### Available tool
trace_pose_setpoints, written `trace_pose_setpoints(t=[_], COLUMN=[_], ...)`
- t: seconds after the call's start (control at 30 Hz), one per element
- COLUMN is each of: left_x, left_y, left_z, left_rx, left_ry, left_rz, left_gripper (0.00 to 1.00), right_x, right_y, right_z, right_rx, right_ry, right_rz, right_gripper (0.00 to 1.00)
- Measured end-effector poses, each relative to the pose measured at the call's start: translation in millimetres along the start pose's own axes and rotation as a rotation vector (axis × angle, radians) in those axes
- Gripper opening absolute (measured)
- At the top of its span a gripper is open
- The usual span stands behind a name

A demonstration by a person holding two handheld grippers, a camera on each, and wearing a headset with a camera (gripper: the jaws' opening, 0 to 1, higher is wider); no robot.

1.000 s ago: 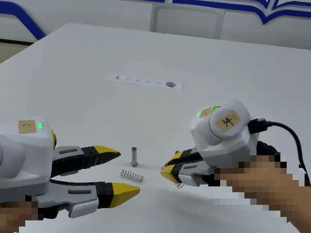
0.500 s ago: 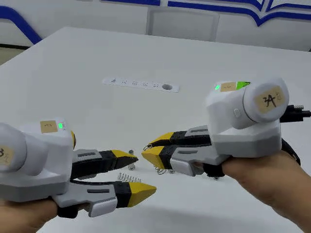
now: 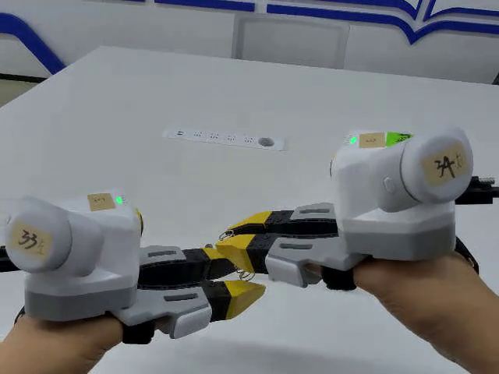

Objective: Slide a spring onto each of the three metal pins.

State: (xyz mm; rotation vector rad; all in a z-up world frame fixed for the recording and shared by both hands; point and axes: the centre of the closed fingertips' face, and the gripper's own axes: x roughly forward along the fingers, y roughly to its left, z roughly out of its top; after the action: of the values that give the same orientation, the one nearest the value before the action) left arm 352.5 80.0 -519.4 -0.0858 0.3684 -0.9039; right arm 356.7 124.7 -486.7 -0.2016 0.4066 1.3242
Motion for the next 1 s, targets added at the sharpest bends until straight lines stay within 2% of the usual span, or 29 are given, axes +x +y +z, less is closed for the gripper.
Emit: trace_pose_setpoints(t=[0.1, 0.4, 0.67, 0.8, 1.0], left_x=[-0.7, -6.3, -10.3, -9.6, -9.5], left_y=[1.5, 8.5, 14.3, 15.7, 18.0], left_z=[2.8, -0.9, -1.7, -4.0, -5.8], left_rx=[-0.005, 0.039, 0.052, 0.081, 0.084], left_ry=[-0.016, 0.003, 0.008, 0.026, 0.035], left_rz=[0.005, 0.029, 0.046, 0.058, 0.064], left_gripper=[0.15, 0.12, 0.12, 0.12, 0.14], right_x=[-0.3, -5.0, -8.5, -7.8, -8.4], right_y=[1.1, 1.4, 3.0, 3.2, 0.8], right_z=[0.2, 1.3, 1.2, -1.2, -1.2], right_rx=[-0.002, -0.003, -0.020, -0.041, -0.050], right_ry=[-0.004, -0.002, 0.008, 0.020, 0.019], right_rz=[0.000, -0.003, -0.007, -0.011, -0.018], right_gripper=[0.11, 0.11, 0.11, 0.11, 0.11])
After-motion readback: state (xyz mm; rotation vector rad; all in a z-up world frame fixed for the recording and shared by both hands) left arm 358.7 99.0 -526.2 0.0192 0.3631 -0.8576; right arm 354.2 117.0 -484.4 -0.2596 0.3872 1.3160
